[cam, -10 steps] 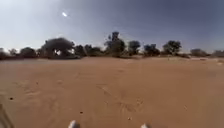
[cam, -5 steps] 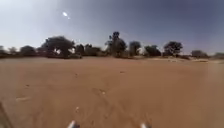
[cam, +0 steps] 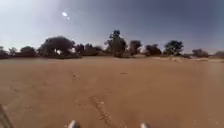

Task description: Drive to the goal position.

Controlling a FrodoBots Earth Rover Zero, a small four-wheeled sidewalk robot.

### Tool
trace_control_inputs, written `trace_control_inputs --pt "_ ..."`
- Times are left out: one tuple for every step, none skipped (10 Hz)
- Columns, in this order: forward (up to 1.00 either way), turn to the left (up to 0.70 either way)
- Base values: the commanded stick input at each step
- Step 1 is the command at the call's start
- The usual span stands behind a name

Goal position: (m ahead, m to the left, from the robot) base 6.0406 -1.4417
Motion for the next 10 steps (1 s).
trace_control_inputs --pt "0.7 0.0" --pt "0.7 0.0" --pt "0.7 0.0" --pt "0.7 0.0" --pt "0.7 -0.15" --pt "0.7 -0.31" --pt "0.7 -0.23" --pt "0.7 -0.07" --pt "0.7 0.0" --pt "0.7 0.0"
